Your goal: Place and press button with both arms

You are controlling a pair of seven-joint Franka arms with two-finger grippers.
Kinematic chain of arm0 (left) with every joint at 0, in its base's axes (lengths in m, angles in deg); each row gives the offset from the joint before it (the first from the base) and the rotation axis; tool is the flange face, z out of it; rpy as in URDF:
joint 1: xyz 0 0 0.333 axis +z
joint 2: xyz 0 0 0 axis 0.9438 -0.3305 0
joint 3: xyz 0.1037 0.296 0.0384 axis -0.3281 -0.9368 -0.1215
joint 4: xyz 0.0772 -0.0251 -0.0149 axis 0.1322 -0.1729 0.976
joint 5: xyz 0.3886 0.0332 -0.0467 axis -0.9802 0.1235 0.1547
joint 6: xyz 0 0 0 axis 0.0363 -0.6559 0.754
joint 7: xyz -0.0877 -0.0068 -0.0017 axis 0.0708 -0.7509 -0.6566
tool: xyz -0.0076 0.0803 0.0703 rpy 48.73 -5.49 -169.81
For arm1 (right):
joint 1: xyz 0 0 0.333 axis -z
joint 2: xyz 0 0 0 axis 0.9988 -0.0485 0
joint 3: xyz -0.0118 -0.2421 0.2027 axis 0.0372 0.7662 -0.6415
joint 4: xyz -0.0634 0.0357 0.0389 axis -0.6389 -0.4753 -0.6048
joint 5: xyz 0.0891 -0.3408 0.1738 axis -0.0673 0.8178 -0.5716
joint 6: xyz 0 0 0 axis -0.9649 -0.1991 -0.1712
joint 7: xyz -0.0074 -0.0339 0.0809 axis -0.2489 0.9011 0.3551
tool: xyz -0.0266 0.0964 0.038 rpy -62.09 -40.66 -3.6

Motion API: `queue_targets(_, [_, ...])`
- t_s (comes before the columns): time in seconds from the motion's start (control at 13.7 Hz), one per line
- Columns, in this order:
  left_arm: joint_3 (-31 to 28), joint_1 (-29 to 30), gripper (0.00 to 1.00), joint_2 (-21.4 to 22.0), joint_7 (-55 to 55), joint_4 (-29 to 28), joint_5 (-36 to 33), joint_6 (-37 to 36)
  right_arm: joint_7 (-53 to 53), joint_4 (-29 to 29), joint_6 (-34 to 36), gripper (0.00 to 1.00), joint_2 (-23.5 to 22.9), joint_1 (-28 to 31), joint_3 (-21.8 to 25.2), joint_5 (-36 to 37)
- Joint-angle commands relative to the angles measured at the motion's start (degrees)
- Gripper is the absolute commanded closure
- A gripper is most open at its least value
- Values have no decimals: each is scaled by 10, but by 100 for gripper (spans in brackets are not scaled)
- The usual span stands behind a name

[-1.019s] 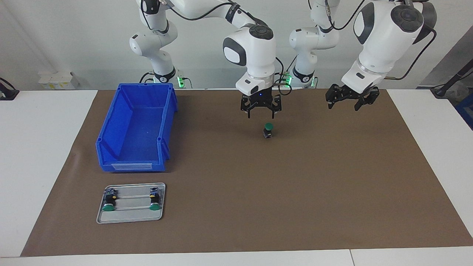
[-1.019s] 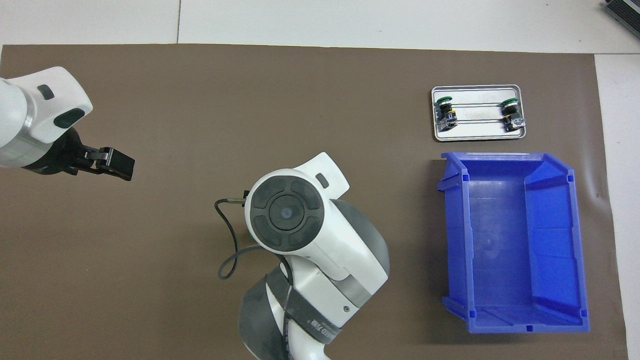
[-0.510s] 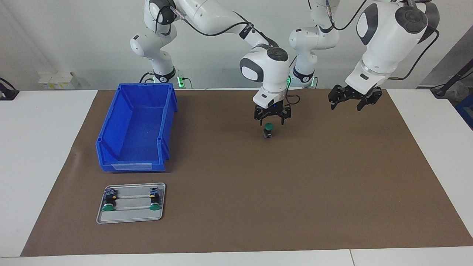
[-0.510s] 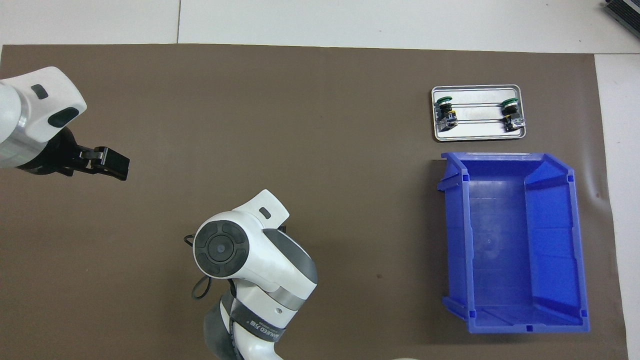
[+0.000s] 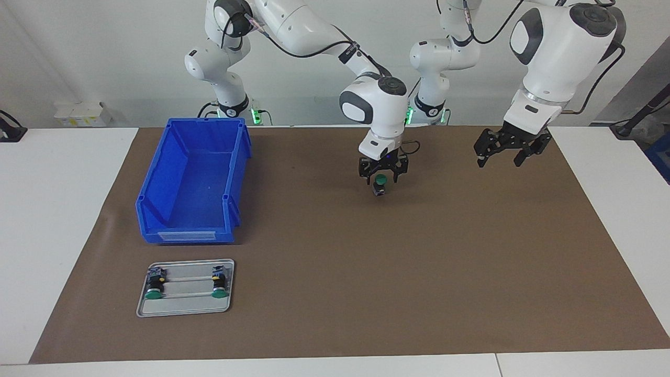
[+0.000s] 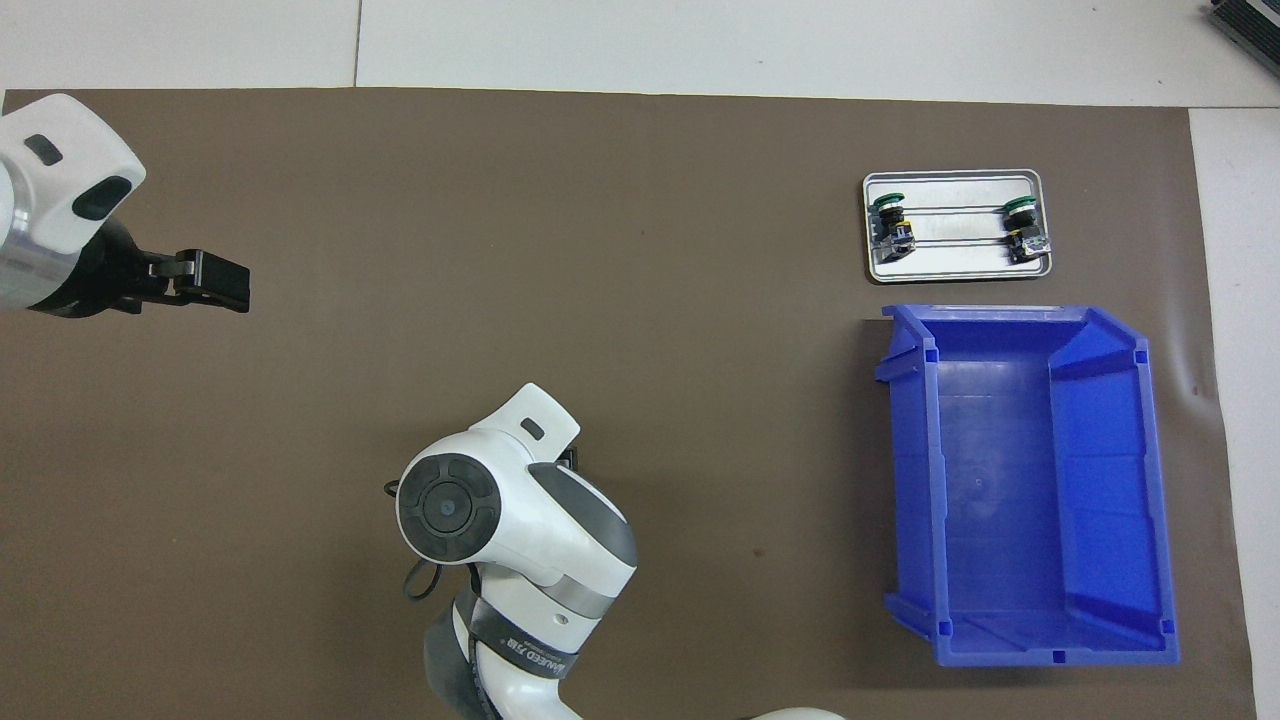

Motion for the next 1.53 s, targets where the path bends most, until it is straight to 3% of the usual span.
queue_targets(0.0, [1, 3, 4, 13, 4, -21, 7, 26, -15, 23, -20, 9, 1, 4, -5, 8])
queue_targets(0.07, [1, 3, 4, 13, 3, -23, 7, 28, -15, 22, -20, 9, 0, 5, -5, 8])
queue_targets(0.15, [0, 3, 4, 13, 2, -24, 6, 28, -16, 22, -20, 16, 0, 6, -5, 8])
queue_targets(0.22, [1, 4, 4, 13, 1, -24, 6, 29, -16, 21, -19, 32, 1, 6, -5, 8])
queue_targets(0.29, [0, 4, 4, 13, 0, -24, 6, 29, -16, 19, -18, 56, 0, 7, -5, 8])
queue_targets(0.44, [0, 3, 4, 13, -2, -24, 4, 27, -12, 17, -18, 93, 0, 7, -5, 7])
queue_targets(0.51, [0, 2, 4, 13, -8, -24, 2, 25, -12, 15, -18, 100, 1, 8, -6, 7])
queue_targets(0.73, [0, -2, 4, 17, -9, -26, 2, 2, -14, 15, -14, 100, 15, 15, -5, -1])
queue_targets(1.24, [1, 9, 0, 18, -9, -26, 2, -16, 67, 120, 17, 100, 168, 94, -5, -4])
queue_targets(1.46, [0, 9, 0, 18, -9, -26, 2, -16, 60, 134, 65, 100, 209, 145, -4, -3])
